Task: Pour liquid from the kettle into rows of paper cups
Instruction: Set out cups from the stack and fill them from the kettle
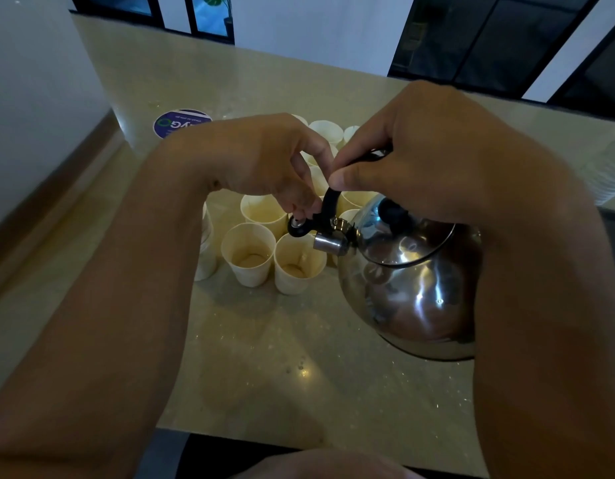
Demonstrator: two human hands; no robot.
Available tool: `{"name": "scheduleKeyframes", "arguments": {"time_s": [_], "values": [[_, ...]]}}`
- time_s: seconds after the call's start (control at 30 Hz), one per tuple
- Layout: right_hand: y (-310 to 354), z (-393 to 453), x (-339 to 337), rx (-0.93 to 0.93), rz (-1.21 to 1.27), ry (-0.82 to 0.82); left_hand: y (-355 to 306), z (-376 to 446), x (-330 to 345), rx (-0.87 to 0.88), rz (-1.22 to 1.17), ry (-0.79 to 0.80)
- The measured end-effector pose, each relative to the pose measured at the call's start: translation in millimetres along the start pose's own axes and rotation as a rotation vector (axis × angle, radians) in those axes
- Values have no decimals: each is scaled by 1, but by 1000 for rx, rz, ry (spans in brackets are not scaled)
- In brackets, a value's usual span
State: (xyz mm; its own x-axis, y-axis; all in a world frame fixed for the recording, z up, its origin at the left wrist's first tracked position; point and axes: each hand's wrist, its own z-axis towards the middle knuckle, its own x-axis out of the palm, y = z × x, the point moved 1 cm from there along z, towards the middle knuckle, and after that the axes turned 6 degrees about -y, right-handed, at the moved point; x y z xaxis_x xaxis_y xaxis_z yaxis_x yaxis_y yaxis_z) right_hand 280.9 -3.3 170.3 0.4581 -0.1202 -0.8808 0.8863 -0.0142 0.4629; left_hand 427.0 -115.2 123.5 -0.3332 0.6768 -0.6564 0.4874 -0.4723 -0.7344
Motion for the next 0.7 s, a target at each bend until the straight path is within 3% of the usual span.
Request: {"name": "scheduleKeyframes", "arguments": {"time_s": [0.7], "values": [[4, 4, 8, -38, -85, 23, 9, 7, 1, 10, -12, 96]]}}
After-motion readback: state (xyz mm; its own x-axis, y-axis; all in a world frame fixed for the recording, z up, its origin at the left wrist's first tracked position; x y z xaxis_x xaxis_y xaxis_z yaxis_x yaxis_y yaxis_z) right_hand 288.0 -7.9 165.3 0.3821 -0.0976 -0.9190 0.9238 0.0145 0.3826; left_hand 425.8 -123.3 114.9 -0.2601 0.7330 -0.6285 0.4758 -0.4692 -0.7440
